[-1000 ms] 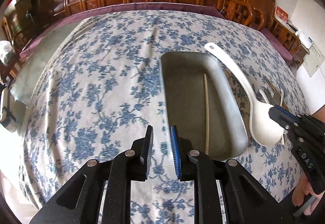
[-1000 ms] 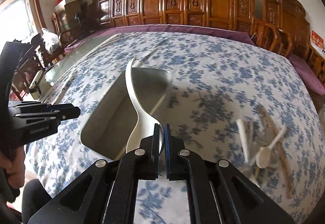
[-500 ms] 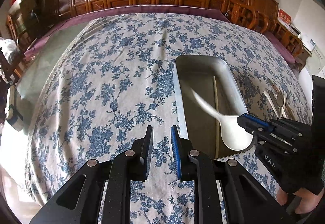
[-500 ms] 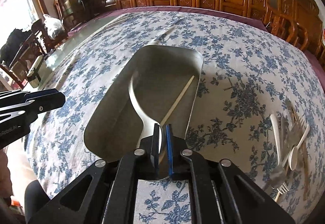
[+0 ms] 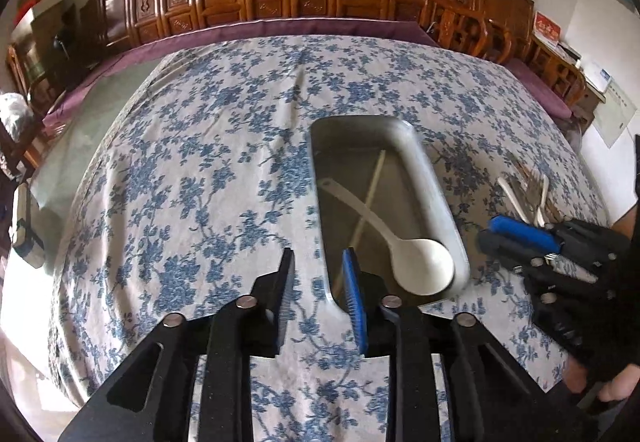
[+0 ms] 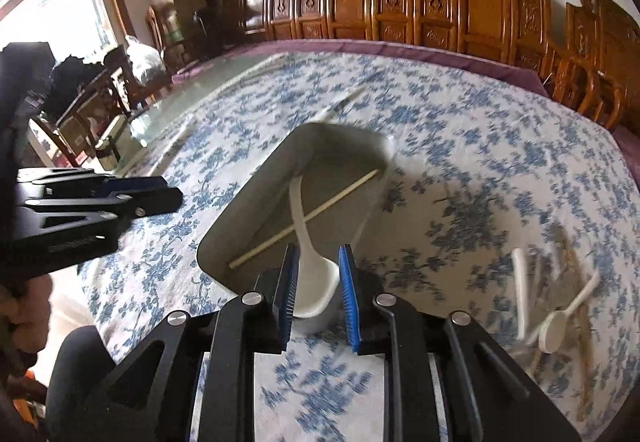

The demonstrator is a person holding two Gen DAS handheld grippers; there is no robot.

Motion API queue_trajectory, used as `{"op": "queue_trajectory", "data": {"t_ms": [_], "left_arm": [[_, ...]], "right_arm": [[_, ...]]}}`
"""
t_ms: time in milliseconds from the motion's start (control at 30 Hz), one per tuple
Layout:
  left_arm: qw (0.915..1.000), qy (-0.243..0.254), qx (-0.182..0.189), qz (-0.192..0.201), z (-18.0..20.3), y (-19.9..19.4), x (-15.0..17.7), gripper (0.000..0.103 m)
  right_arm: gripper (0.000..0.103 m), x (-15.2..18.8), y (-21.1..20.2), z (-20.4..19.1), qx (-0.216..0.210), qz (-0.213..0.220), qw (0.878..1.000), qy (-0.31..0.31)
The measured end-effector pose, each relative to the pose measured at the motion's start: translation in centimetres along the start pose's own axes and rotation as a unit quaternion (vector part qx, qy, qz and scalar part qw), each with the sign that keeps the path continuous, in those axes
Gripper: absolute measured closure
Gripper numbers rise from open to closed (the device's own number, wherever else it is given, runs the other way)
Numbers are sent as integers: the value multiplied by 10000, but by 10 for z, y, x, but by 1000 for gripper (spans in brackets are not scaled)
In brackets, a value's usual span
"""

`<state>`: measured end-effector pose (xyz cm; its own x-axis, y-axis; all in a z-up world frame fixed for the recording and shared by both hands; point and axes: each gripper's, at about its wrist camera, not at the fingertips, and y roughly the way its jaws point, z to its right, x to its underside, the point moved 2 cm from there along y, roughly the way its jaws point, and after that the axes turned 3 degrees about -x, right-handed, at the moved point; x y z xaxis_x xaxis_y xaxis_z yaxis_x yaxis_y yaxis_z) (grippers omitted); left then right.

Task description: Organize utensils

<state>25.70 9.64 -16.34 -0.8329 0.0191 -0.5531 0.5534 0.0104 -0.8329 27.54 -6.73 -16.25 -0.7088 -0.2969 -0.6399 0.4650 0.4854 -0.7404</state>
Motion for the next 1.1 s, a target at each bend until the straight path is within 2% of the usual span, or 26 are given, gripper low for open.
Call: {"op": "queue_trajectory", "data": {"t_ms": [167,333,433,633,767,1100], "left_arm": [[9997,215,79,77,29,-5,1,78],[9985,425,312,148,67,-10,1,75],[9975,549,417,154,90,-8,1,74],[9949,778,643,61,143,2,2,74],[9932,906,726,-52,171,13,6,73],[9851,1371,968,-368,243,49,9,73]], "right_arm": [[80,15,-49,28,177,181,9995,-174],[80,48,-93,83,617,71,9980,-146],[70,65,-109,118,913,32,9958,-15],[69,96,-120,172,1218,4,9920,324],[69,111,-122,198,1241,9,9902,640],[69,116,-120,216,1232,-19,9895,760]]}}
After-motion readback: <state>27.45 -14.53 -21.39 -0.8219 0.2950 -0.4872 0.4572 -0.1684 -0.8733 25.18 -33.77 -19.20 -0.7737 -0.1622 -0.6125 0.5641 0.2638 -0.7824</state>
